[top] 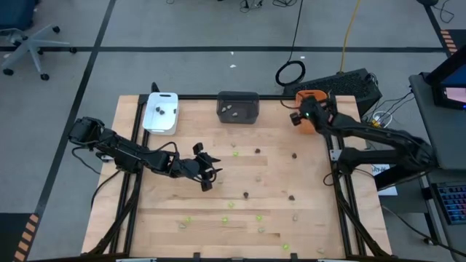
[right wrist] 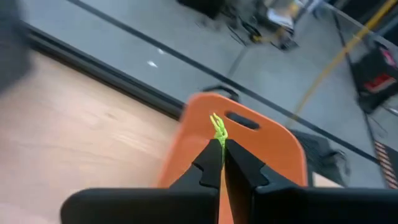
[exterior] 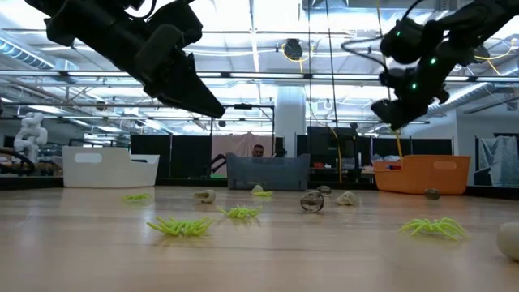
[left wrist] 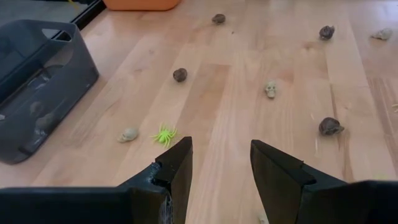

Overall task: Sort Halloween decoration
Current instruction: Put the green toy spider into the orange bin

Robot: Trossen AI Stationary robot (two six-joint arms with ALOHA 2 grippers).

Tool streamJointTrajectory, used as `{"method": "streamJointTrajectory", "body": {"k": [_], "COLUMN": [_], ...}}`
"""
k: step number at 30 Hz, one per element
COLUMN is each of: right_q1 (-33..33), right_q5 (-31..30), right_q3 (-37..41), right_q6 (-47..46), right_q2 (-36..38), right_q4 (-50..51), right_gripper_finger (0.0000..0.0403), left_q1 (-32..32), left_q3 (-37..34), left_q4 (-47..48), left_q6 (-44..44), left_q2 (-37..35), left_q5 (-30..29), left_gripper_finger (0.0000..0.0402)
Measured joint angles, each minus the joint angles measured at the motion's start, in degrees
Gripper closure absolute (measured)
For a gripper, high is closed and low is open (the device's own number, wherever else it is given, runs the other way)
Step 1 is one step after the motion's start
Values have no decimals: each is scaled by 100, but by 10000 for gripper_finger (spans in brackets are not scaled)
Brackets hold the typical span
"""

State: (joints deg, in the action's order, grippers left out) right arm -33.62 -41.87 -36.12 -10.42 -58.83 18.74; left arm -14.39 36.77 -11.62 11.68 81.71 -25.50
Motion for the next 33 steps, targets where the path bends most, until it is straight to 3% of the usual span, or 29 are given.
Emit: {"method": "streamJointTrajectory", "body": {"k": [11, 21, 28, 30, 33], "right_q1": [-1149, -1233, -284, 237, 1149], "right_q5": [327, 379, 2428, 2715, 2682], "right_q3": [0, 0, 2, 2, 2], "right_q6": [59, -138, -354, -413, -407], "right_q2": [-541, -470, 407, 666, 877], "right_q4": [113, 105, 81, 77, 52], "right_gripper_finger": [382, 266, 218, 216, 216], "left_q1": [-37, -37, -37, -37, -37], "left_q3": [0, 0, 0, 0, 0], "left_q4": [9, 5, 19, 17, 28], "left_q6": [0, 0, -9, -9, -11], "left_q2": [0, 0, 0, 0, 0], "left_q5": [149, 149, 146, 144, 142], "left_gripper_finger": [240, 240, 240, 240, 240]}}
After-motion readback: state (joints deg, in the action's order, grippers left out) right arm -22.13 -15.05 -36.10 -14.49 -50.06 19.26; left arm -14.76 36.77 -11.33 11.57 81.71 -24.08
